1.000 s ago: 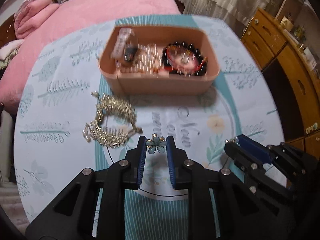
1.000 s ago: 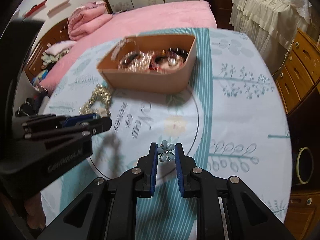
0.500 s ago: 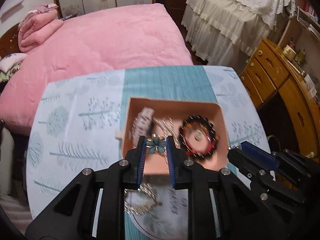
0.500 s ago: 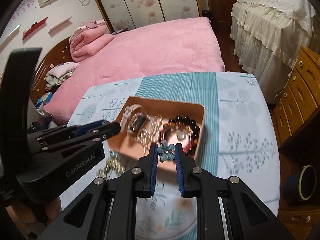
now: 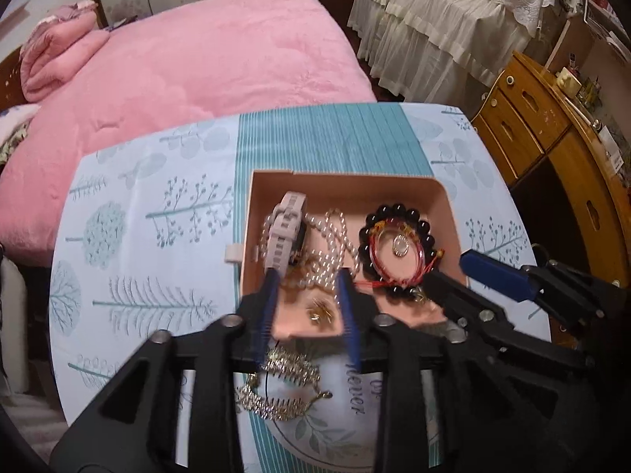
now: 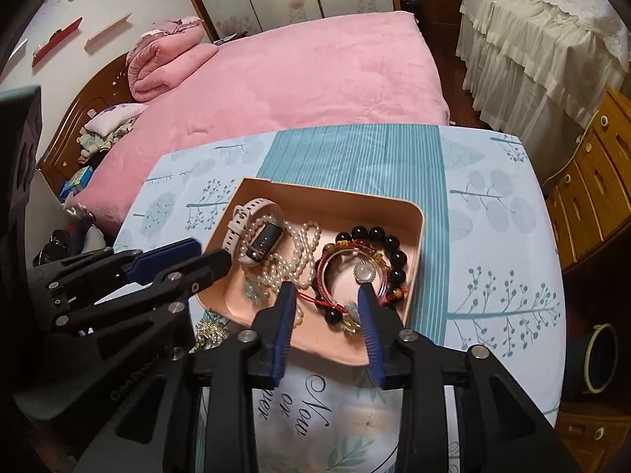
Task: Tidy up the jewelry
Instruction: 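Move the right tool back to the gold pearl hair comb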
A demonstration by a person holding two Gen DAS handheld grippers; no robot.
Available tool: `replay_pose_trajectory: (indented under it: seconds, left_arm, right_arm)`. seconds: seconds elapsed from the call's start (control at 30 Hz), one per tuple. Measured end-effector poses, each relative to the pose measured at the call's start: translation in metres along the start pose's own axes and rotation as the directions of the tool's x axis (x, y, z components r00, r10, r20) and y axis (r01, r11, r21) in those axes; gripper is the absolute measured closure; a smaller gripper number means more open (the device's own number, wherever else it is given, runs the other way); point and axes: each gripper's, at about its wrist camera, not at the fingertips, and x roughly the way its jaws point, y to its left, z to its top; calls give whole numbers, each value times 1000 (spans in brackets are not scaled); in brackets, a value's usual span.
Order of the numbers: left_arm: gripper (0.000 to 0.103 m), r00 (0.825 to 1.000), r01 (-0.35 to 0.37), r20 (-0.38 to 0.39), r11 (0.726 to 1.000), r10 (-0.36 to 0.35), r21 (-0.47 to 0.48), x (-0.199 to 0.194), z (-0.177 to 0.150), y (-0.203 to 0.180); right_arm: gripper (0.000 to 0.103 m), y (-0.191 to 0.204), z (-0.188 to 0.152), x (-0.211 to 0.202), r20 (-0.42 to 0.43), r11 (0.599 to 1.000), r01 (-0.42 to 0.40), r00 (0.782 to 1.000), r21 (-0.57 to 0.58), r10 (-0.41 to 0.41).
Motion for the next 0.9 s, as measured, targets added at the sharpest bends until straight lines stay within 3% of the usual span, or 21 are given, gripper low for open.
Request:
replay_pose_trajectory:
  seconds: [0.1,0.47,0.9]
  left_arm:
    - [54,1000,-1,8,1000,2,-24,-5,-6,8]
    - [54,997,-34,71,997,39,-75,-36,-36,29]
    - [54,997,-72,22,995,74,-73,-43,-87,37]
  right_arm:
    - [70,0,-7,-3,1,1000,-9,1000,2,9]
    - [70,11,-38,-29,50,1000,8,999,-29,-6]
    - [70,13,-86,-28,-16,1000,-15,1000,-22,15]
